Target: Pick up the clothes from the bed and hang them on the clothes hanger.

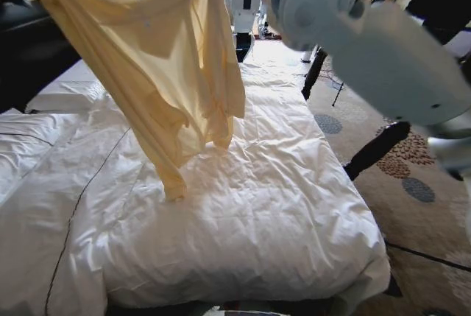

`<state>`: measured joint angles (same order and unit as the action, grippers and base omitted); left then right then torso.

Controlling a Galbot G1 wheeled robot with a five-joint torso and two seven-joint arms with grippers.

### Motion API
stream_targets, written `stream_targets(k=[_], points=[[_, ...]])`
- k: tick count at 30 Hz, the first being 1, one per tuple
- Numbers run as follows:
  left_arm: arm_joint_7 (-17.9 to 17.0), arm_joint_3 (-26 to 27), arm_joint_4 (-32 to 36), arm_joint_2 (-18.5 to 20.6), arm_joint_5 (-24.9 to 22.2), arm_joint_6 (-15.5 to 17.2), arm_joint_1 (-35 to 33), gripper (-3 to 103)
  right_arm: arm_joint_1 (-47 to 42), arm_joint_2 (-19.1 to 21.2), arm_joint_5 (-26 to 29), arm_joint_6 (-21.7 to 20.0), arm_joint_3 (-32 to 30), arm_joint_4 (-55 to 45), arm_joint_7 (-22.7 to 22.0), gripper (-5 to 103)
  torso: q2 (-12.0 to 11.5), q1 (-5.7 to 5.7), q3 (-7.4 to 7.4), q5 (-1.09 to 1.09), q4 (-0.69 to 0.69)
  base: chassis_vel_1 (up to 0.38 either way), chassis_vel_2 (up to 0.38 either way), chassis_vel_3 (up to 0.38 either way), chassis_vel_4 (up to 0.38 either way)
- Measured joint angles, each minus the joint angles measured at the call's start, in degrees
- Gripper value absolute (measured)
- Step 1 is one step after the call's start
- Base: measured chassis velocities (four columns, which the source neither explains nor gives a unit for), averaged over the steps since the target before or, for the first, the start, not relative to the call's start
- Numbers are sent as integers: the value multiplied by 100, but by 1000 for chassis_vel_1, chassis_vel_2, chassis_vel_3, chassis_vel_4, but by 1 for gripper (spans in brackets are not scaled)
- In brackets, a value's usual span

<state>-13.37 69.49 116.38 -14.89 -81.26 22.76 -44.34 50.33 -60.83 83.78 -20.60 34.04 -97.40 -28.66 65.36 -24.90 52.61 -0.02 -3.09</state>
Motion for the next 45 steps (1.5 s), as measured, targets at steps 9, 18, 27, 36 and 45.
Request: stream_targets(k=[9,18,27,36,45], points=[[-224,1267,91,456,-896,838,-150,0,825,601,1013,-119,57,-819,-327,0,0,-2,1,1,-2,0,0,0,0],[-363,1743,609,239,-1338,1582,-214,0,1741,2120,2491,-125,546,-2107,-570,0,0,-1,1,3,-1,0,0,0,0],[-649,2117,1082,-149,-1572,1979,-438,0,1829,3252,3207,-9,729,-3268,-630,0,0,1,0,4,-1,0,0,0,0],[-659,2305,1262,-155,-1681,1973,-441,0,2011,3491,3489,-8,578,-3467,-580,0,-1,-1,1,3,-3,0,0,0,0],[-595,2839,1261,-25,-1989,1957,-515,0,3238,3100,4415,21,879,-3309,-809,0,-1,-1,1,-2,-2,0,0,0,0]])
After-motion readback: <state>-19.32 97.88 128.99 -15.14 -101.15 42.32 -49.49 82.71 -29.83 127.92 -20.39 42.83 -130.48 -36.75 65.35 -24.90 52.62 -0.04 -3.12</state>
